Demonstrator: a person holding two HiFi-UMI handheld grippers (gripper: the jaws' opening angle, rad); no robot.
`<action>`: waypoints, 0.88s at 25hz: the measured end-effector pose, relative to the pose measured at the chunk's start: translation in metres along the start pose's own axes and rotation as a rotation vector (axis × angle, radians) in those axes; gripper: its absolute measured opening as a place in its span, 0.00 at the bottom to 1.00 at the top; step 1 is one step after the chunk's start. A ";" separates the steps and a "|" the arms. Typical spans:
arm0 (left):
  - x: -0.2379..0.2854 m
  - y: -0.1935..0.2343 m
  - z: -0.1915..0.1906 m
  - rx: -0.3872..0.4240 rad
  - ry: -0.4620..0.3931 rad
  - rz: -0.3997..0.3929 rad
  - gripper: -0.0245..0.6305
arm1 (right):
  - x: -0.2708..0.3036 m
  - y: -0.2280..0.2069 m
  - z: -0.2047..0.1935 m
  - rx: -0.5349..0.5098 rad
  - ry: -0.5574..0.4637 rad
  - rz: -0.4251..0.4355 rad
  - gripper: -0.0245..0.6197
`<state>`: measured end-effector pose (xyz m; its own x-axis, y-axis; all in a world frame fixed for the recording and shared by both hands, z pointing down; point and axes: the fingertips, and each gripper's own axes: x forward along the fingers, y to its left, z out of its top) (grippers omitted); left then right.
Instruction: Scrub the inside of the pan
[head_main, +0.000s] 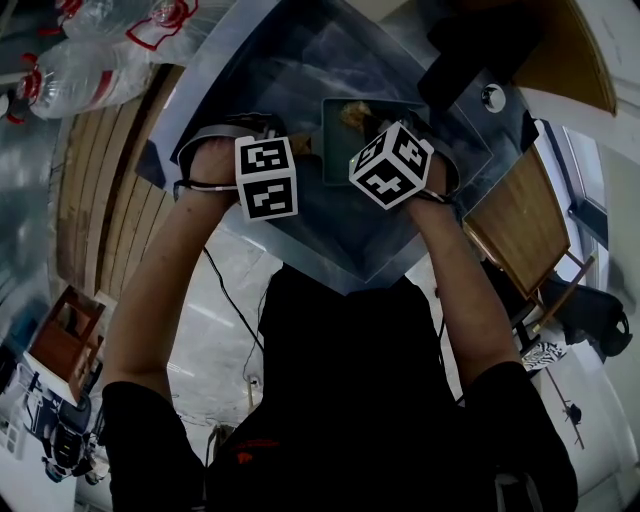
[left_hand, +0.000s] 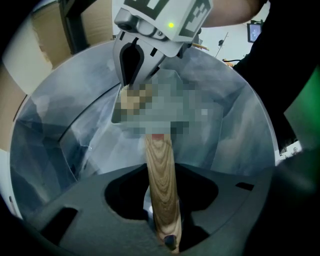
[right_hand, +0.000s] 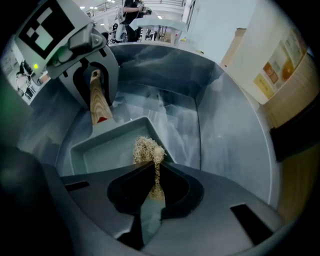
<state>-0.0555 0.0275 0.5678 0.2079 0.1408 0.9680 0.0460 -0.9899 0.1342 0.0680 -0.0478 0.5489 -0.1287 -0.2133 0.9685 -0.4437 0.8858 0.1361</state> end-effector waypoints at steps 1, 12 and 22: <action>0.000 0.000 0.000 -0.001 0.000 -0.002 0.28 | 0.000 -0.003 -0.005 -0.013 0.022 -0.007 0.09; 0.000 -0.001 0.000 -0.012 -0.004 -0.015 0.28 | -0.004 -0.025 -0.041 -0.136 0.185 -0.084 0.09; 0.002 -0.001 0.001 -0.004 -0.001 -0.003 0.28 | -0.033 -0.005 -0.011 -0.024 0.011 -0.023 0.09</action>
<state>-0.0540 0.0289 0.5692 0.2091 0.1441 0.9672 0.0423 -0.9895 0.1382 0.0843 -0.0402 0.5185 -0.1093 -0.2293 0.9672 -0.4251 0.8904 0.1630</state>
